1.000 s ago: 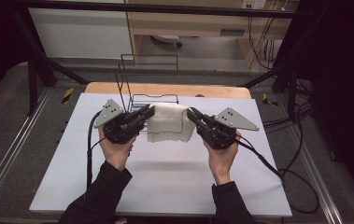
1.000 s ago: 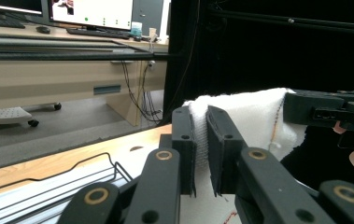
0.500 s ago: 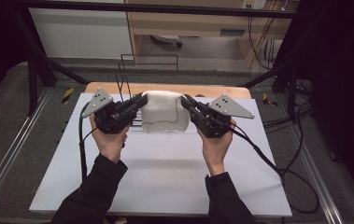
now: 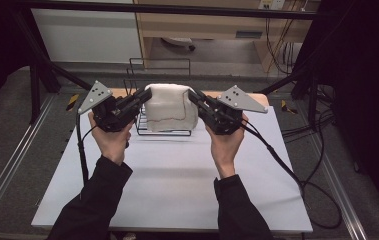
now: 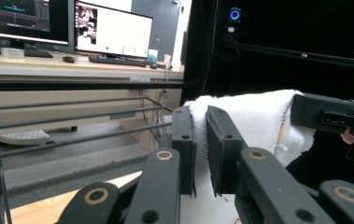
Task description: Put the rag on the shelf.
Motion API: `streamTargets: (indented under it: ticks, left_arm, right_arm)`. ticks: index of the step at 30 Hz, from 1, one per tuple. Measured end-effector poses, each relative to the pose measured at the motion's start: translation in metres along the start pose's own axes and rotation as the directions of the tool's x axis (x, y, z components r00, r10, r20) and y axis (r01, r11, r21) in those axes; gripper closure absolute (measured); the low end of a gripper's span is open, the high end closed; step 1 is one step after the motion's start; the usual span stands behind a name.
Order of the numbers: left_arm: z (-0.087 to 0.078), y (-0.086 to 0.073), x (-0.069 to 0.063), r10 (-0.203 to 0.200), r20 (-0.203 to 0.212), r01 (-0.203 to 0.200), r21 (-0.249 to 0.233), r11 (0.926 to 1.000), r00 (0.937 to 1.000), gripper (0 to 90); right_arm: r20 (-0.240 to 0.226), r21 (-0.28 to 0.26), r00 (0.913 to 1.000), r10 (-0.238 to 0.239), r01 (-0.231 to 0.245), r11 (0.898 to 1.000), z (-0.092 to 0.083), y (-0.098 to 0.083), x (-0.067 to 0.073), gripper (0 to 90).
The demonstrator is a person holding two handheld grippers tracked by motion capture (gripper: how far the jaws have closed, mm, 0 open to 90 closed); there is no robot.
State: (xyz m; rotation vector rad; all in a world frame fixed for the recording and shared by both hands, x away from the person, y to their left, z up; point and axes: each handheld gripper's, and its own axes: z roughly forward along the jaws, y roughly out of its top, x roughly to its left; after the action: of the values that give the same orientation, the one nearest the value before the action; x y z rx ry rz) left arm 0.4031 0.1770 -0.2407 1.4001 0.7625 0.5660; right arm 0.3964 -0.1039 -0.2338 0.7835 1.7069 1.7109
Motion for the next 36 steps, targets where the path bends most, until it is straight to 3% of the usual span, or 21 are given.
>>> streamTargets:
  ticks: [9,17,21,36]
  left_arm:
    - [0.003,0.013,0.007,-0.003,-0.013,0.003,-0.019,0.9998,0.9999,81.6]
    - [0.006,0.026,0.011,0.028,-0.031,-0.029,-0.018,0.9994,0.9991,81.6]
    - [0.008,0.032,0.015,0.015,-0.032,-0.016,-0.03,0.9994,0.9994,81.6]
    - [0.013,0.058,0.026,0.038,-0.066,-0.041,-0.048,0.998,0.9971,81.7]
  right_arm:
    - [0.006,-0.011,0.9999,-0.012,0.012,1.0,0.011,0.014,0.0,84.0]
    - [0.013,-0.016,0.9999,-0.007,0.008,1.0,0.021,0.023,-0.003,84.0]
    - [0.012,-0.023,0.9999,-0.012,0.013,1.0,0.026,0.028,-0.004,84.0]
    - [0.017,-0.034,0.9995,-0.025,0.026,0.999,0.047,0.052,-0.007,84.0]
